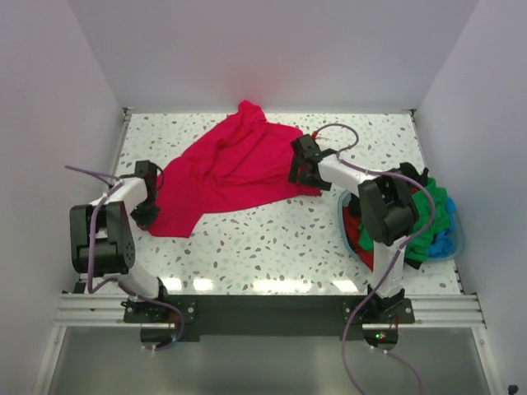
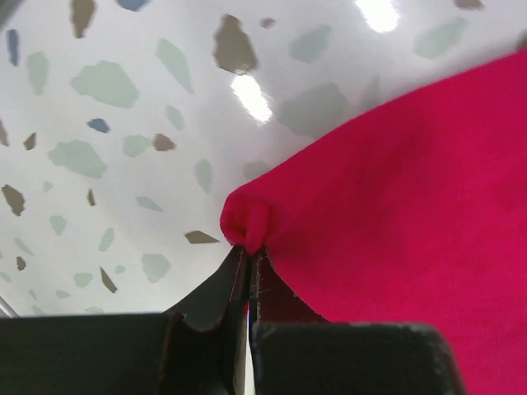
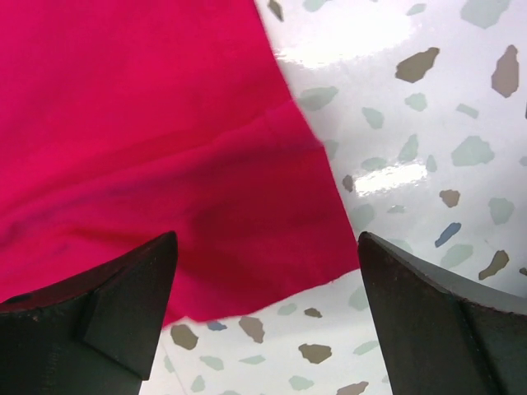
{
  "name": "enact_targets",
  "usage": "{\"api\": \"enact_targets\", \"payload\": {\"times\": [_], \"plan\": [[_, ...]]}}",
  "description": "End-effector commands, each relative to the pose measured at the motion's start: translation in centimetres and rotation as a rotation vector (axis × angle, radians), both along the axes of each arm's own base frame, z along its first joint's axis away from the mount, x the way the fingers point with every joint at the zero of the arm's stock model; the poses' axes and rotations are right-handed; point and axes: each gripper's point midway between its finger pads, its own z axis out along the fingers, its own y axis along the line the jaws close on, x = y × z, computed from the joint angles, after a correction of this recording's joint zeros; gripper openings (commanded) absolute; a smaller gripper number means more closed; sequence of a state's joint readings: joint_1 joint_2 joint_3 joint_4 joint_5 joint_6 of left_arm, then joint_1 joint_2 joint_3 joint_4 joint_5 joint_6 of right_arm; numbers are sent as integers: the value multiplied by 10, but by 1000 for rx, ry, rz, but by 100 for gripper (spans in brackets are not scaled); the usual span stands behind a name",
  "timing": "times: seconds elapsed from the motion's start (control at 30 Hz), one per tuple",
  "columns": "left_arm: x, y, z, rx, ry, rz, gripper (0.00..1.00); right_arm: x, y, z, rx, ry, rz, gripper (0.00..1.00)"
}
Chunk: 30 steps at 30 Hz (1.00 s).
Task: Fold and stack the t-shirts
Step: Flatten the tshirt out
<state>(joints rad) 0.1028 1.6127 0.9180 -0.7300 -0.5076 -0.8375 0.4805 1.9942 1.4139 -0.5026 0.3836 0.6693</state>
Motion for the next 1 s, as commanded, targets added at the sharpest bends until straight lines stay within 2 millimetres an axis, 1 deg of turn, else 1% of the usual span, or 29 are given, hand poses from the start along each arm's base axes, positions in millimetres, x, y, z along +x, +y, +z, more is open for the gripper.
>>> {"api": "enact_targets", "payload": {"times": [0.0,0.07,0.1,0.13,0.2,0.23,0.3,0.43,0.5,0.53,0.6,0.67,0.7,0.73,0.8,0.9,0.93,0.97], "plan": [[-7,25,17,54,-24,111,0,5,-10,16,15,-54,-53,95],[-4,26,20,55,-40,111,0,-1,-9,9,23,-30,-44,94],[-3,26,21,54,-44,109,0,0,-8,9,32,-37,-36,94],[-2,26,22,53,-54,107,0,-4,-6,4,44,-22,-24,93],[-1,25,21,52,-54,103,0,-8,-4,4,51,-17,3,93],[-1,25,20,51,-50,104,0,-12,-7,2,39,-7,5,92],[-1,27,19,59,-41,107,0,-16,-14,6,14,-11,11,92],[1,26,20,48,-44,102,0,-30,-26,7,-33,6,22,90],[3,25,20,40,-54,100,0,-34,-22,6,-9,12,43,88],[4,24,20,35,-59,98,0,-39,-21,1,0,26,50,88],[5,23,20,27,-65,94,0,-44,-10,-3,17,36,79,87],[6,22,21,26,-73,87,0,-48,-6,-11,7,48,97,86],[6,23,21,28,-74,89,0,-49,-1,-15,22,59,109,85],[5,23,21,29,-70,88,0,-49,0,-22,24,78,111,84],[3,22,19,25,-63,87,0,-48,3,-30,30,90,102,76],[2,21,18,23,-63,88,0,-50,2,-33,19,94,82,66],[3,22,19,22,-66,89,0,-51,-1,-34,5,94,72,61],[2,21,19,20,-64,89,0,-52,-2,-31,5,85,58,50]]}}
